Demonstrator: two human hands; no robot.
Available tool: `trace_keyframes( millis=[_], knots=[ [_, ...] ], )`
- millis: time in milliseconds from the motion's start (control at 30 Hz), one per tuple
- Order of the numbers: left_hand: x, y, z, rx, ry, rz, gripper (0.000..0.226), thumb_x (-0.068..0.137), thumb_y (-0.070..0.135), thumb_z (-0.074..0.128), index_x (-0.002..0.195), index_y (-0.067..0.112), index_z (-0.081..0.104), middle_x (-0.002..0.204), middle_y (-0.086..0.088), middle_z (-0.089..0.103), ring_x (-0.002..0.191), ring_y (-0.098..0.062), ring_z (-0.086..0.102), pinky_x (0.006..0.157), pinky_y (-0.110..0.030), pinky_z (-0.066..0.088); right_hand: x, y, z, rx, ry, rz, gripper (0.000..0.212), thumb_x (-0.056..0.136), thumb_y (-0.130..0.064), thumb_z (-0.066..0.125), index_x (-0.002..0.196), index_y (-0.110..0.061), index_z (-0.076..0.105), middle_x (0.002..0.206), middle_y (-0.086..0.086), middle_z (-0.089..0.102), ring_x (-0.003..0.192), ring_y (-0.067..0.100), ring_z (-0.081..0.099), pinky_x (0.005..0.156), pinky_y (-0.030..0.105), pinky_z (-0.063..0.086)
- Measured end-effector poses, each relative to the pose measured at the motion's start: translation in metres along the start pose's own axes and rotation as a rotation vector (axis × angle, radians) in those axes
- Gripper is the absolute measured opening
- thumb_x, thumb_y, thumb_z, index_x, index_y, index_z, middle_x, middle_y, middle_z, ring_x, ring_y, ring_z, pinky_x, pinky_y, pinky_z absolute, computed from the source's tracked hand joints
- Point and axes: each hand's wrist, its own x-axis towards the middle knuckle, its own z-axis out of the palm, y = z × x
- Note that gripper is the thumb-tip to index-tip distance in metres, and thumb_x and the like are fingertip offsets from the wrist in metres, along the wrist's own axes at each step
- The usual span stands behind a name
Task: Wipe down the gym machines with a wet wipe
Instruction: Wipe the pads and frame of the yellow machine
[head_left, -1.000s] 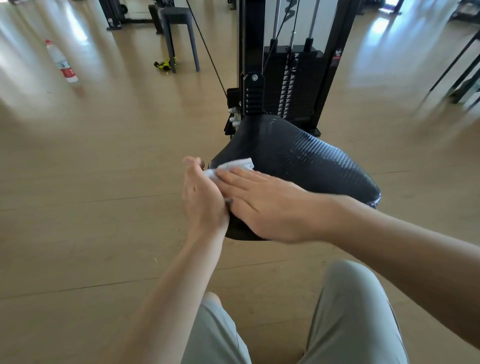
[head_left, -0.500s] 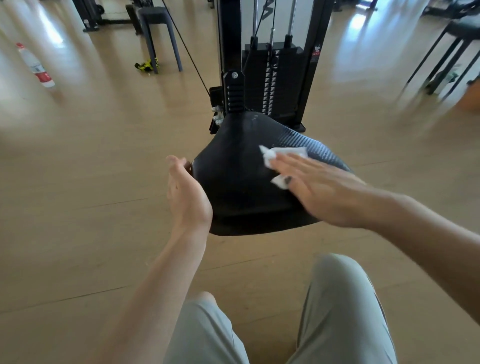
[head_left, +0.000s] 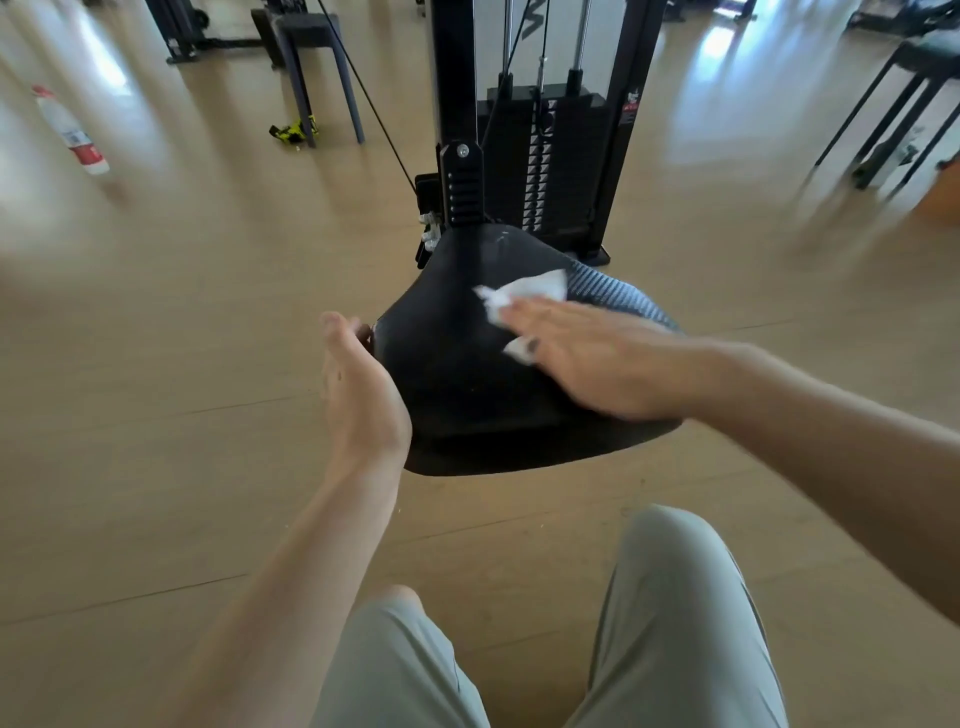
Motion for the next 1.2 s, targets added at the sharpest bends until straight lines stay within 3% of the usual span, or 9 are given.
trace_keyframes(
  millis=[67,167,367,500,633,733,833,967,1200],
  knots=[
    [-0.001,-0.001,-0.001,0.011,0.0,0.017,0.058,0.104,0.057,0.014,0.09,0.022,0.058,0.097,0.012,0.065,0.089,-0.004,0.057,0.076,-0.023,0.041,-0.004,0.028,-0.006,0.025,0.008,0.13,0.052,0.112,-0.031,0.015,0.163,-0.033,0.007,0.17,-0.016,-0.002,0.153,-0.002,-0.007,0.123,0.023,-0.006],
    [0.0,0.001,0.0,0.039,-0.001,0.037,0.046,0.106,0.052,0.016,0.088,0.027,0.051,0.086,0.018,0.057,0.074,0.007,0.051,0.069,-0.016,0.038,0.004,0.002,-0.002,-0.004,-0.009,0.051,0.053,0.113,-0.026,0.018,0.164,-0.018,0.008,0.171,-0.004,0.001,0.155,0.007,-0.003,0.113,0.012,-0.01],
    [0.014,-0.003,0.003,0.037,0.007,0.038,0.061,0.103,0.054,0.018,0.101,0.029,0.073,0.104,0.012,0.074,0.103,-0.007,0.066,0.085,-0.025,0.047,0.081,-0.059,0.004,0.051,-0.075,-0.17,0.055,0.112,-0.035,0.015,0.164,-0.022,0.003,0.171,-0.008,-0.003,0.156,0.006,-0.005,0.118,0.02,-0.008],
    [0.014,-0.006,0.003,0.062,0.043,0.009,0.044,0.103,0.056,0.021,0.074,0.038,0.049,0.076,0.021,0.058,0.081,-0.004,0.053,0.073,-0.021,0.041,0.13,-0.041,-0.008,-0.001,-0.106,-0.115,0.056,0.111,-0.033,0.012,0.163,-0.012,0.006,0.172,0.002,-0.001,0.157,0.013,-0.003,0.123,0.026,-0.004],
    [0.019,-0.008,0.001,0.09,0.008,0.011,0.049,0.082,0.068,0.021,0.084,0.024,0.041,0.083,0.002,0.047,0.082,-0.017,0.043,0.076,-0.038,0.034,0.156,-0.007,-0.022,-0.067,-0.105,-0.007,0.053,0.112,-0.021,0.01,0.161,-0.001,0.007,0.171,0.011,-0.001,0.157,0.019,-0.002,0.122,0.026,-0.001],
    [0.017,-0.007,0.001,0.139,0.004,0.052,0.05,0.089,0.06,0.017,0.086,0.012,0.028,0.082,-0.012,0.033,0.076,-0.024,0.032,0.068,-0.042,0.027,0.174,0.017,-0.028,0.007,-0.087,0.048,0.053,0.112,-0.021,0.012,0.162,-0.005,0.007,0.171,0.008,0.001,0.158,0.018,0.0,0.125,0.032,-0.001],
    [0.017,-0.008,0.001,0.125,0.03,0.064,0.044,0.093,0.056,0.019,0.086,0.014,0.028,0.08,-0.004,0.03,0.076,-0.023,0.028,0.068,-0.038,0.025,0.184,0.034,-0.029,0.078,-0.061,0.085,0.054,0.11,-0.025,0.016,0.163,-0.016,0.013,0.171,0.008,0.01,0.157,0.021,0.009,0.128,0.044,0.005],
    [0.021,-0.012,0.001,0.099,0.014,0.06,0.043,0.096,0.058,0.019,0.081,0.017,0.019,0.075,0.0,0.027,0.075,-0.023,0.025,0.068,-0.039,0.024,0.173,0.045,-0.037,0.098,-0.039,0.146,0.053,0.112,-0.026,0.017,0.162,-0.008,0.015,0.17,0.009,0.012,0.157,0.023,0.011,0.127,0.038,0.006],
    [0.024,-0.018,-0.002,0.134,-0.055,0.065,0.067,0.088,0.068,0.013,0.086,0.006,0.038,0.082,-0.006,0.048,0.083,-0.022,0.047,0.081,-0.04,0.036,0.105,0.07,-0.022,0.207,0.023,0.223,0.058,0.107,-0.037,0.018,0.163,-0.02,0.017,0.164,0.007,0.031,0.148,0.03,0.034,0.123,0.045,0.023]
  ],
)
